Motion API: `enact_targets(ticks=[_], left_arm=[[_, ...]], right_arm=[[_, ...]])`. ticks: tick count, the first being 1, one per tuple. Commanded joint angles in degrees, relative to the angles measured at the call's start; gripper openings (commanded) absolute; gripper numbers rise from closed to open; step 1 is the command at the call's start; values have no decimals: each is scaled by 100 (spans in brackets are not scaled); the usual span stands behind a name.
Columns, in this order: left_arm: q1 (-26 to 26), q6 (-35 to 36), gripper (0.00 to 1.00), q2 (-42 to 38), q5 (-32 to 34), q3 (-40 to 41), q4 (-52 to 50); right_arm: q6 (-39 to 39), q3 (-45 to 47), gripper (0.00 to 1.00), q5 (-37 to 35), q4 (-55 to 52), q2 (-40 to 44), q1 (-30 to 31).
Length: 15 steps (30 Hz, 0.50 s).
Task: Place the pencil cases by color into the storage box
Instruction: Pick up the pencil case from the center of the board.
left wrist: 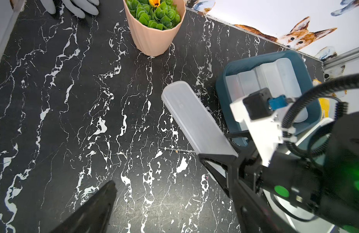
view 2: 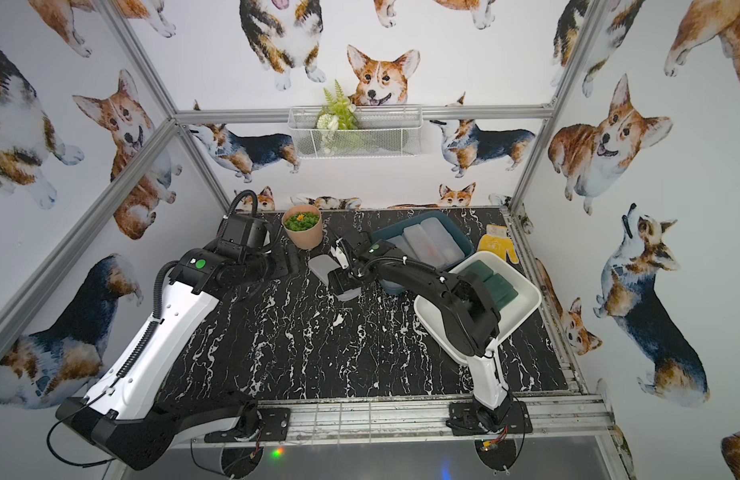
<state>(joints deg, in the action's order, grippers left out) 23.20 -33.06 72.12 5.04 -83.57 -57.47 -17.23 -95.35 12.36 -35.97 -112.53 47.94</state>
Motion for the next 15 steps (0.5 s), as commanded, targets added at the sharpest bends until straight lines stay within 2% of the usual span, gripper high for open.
enact_targets(ticks=[1, 5, 15], left_arm=[[-68, -24, 92, 209, -168, -156, 289], [-123, 206, 92, 636, -314, -724, -55], [-127, 419, 91, 1046, -733, -852, 183]], right_arm=[[219, 330, 55, 522, 182, 368, -100], [230, 649, 55, 562, 348, 812, -196], [83, 1308, 54, 251, 625, 1938, -659]])
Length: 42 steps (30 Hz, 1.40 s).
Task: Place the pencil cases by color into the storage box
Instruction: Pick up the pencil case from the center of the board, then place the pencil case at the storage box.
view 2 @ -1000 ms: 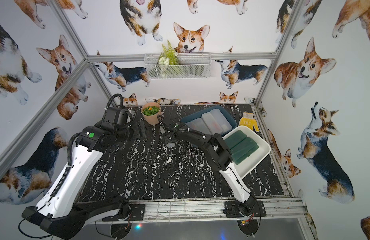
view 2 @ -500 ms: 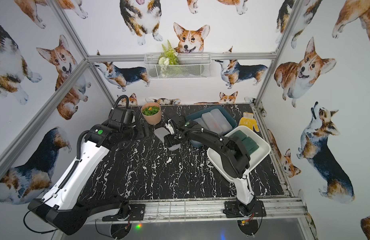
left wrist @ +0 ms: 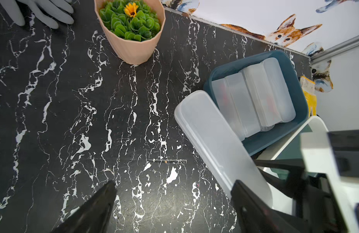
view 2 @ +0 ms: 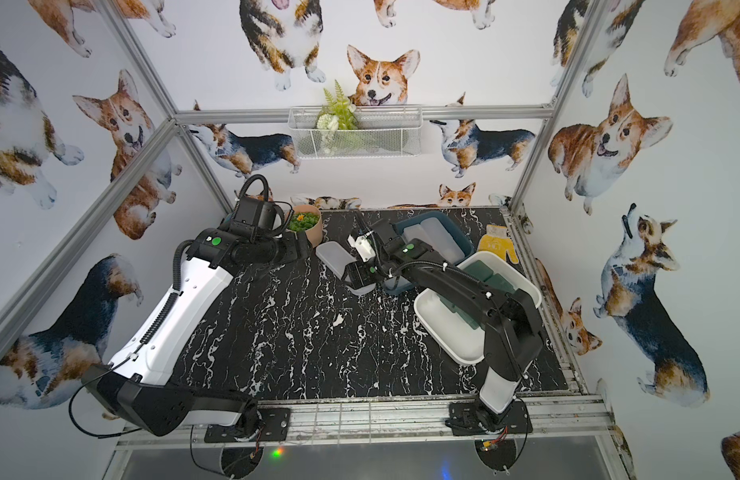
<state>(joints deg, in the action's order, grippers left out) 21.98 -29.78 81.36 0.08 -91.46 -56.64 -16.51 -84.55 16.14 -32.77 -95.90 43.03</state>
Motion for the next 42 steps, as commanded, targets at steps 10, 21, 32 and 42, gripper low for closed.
enact_targets(ticks=[10, 21, 32, 42], left_arm=[[10, 443, 91, 642, -698, -346, 190], [266, 1237, 91, 740, -724, -322, 154], [527, 1617, 91, 532, -581, 500, 447], [572, 1778, 91, 348, -612, 856, 588]], right_arm=[[-2, 662, 53, -50, 4, 669, -1232], [734, 694, 53, -291, -344, 328, -1972], [1035, 377, 53, -800, -85, -438, -2000], [1162, -50, 52, -907, -132, -1274, -1999]])
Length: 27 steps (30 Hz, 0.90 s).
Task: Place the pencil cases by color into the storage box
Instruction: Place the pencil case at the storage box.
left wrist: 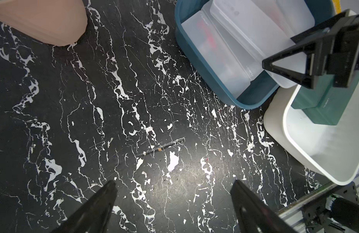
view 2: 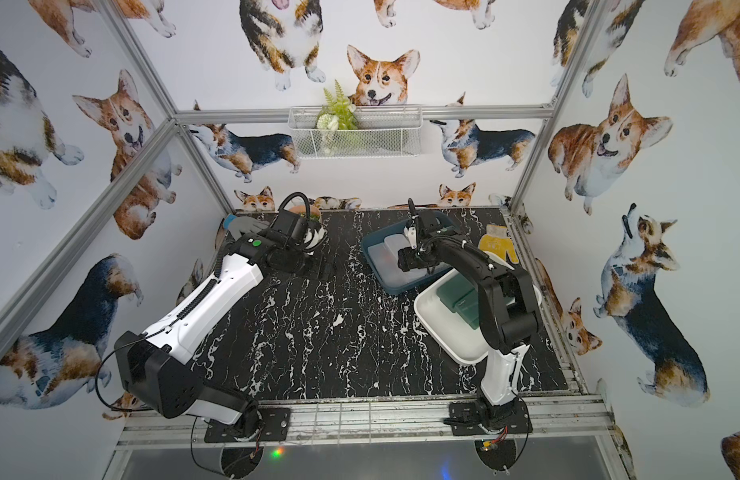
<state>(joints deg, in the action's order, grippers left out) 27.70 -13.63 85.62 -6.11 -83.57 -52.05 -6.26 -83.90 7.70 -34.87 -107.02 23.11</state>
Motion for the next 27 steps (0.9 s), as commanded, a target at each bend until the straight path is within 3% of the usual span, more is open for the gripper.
enact_targets(ticks=[1, 19, 27], left_arm=[[-2, 163, 91, -97, 3, 100, 147], [11, 138, 91, -175, -26, 211, 169], [22, 126, 91, -146, -48, 183, 182]], right_arm=[[171, -142, 52, -73, 83, -222, -6], [793, -645, 52, -690, 210, -1061, 0], [777, -563, 58, -765, 255, -1079, -8]])
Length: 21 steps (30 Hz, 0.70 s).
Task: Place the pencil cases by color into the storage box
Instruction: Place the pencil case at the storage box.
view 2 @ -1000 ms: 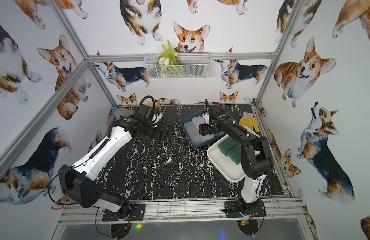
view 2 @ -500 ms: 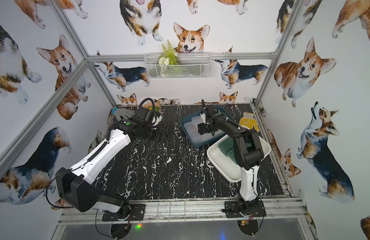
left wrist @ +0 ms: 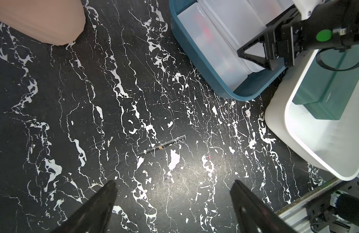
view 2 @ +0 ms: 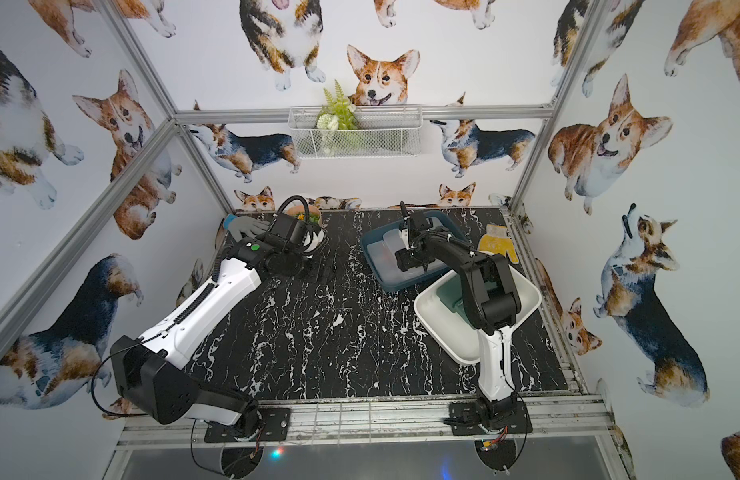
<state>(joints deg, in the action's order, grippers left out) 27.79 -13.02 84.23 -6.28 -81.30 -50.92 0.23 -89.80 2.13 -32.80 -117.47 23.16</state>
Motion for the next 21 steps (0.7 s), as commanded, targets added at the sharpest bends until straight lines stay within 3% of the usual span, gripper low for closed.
enact_targets(ticks=[1, 8, 16, 21], left_arm=[[11, 65, 91, -11, -43, -38, 80], [7, 51, 91, 6, -39, -44, 91], [-1, 15, 91, 63, -12, -169, 13], [-28, -112, 91, 171, -77, -499, -58]], right_arm=[[131, 33, 59, -213, 45, -36, -13], [118, -9, 62, -176, 28, -66, -13], [125, -302, 83, -161, -125, -43, -13], [129, -588, 89, -196, -253, 230, -19]])
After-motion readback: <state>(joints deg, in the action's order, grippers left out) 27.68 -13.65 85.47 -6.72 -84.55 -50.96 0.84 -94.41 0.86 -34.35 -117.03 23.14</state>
